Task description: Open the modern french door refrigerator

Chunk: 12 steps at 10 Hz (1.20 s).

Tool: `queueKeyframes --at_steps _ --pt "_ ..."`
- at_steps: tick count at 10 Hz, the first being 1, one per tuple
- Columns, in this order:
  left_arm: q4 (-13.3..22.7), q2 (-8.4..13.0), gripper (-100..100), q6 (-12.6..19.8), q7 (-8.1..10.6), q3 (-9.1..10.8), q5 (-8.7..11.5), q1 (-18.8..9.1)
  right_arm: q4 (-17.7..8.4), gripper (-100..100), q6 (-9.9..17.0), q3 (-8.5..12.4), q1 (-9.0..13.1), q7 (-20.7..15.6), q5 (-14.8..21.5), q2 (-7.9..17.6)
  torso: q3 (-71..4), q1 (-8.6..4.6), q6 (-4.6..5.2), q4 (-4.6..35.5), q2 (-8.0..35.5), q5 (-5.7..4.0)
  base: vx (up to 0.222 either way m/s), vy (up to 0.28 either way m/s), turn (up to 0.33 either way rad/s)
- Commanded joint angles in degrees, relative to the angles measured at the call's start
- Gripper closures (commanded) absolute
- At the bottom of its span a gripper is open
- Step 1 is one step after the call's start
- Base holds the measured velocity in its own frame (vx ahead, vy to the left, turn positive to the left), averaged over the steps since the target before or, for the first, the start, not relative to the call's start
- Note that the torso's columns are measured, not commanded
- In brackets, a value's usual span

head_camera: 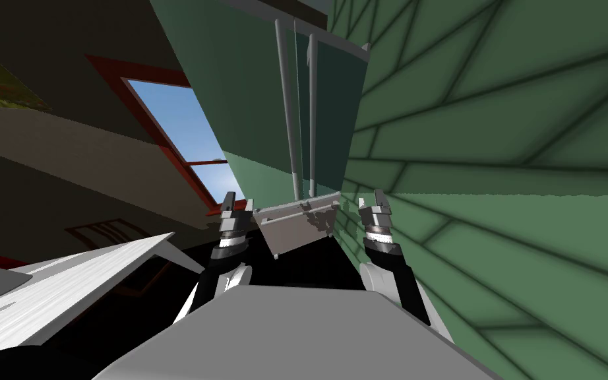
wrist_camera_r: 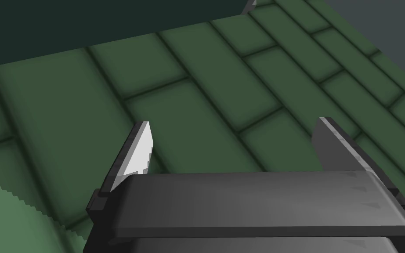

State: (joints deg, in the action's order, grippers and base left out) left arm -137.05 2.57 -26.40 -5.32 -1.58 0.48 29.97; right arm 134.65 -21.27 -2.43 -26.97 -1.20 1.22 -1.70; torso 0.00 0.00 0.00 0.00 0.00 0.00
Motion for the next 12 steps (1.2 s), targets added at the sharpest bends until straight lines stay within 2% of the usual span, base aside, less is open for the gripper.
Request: queueKeyframes --at_steps 1,9,10,12 --pt "0.0 0.0 0 0.0 0.0 0.0 0.0 0.0 0.0 0 0.0 0.0 0.0 0.0 0.0 0.0 -4.67 0.0 0.0 2.35 2.32 0.0 0.0 0.0 0.0" --pt "-0.02 0.0 0 -0.01 0.0 0.0 0.0 0.0 0.02 0 -0.01 0.0 0.0 0.0 0.0 0.0 -70.73 0.0 0.0 35.37 35.39 0.0 0.0 0.0 0.0" --pt "-0.06 1.69 -100 0.79 -0.11 0.26 -0.25 0.3 0.02 0 -0.01 0.0 0.0 0.0 0.0 0.0 -79.19 0.0 0.0 39.6 39.62 0.0 0.032 -0.017 -0.012" --pt "-0.16 4.54 -100 3.35 -0.5 1.11 -1.07 1.45 -0.01 0 0.0 0.0 -0.01 0.0 0.0 0.0 -84.36 -0.07 0.0 42.0 41.9 -0.02 0.098 -0.041 -0.024"
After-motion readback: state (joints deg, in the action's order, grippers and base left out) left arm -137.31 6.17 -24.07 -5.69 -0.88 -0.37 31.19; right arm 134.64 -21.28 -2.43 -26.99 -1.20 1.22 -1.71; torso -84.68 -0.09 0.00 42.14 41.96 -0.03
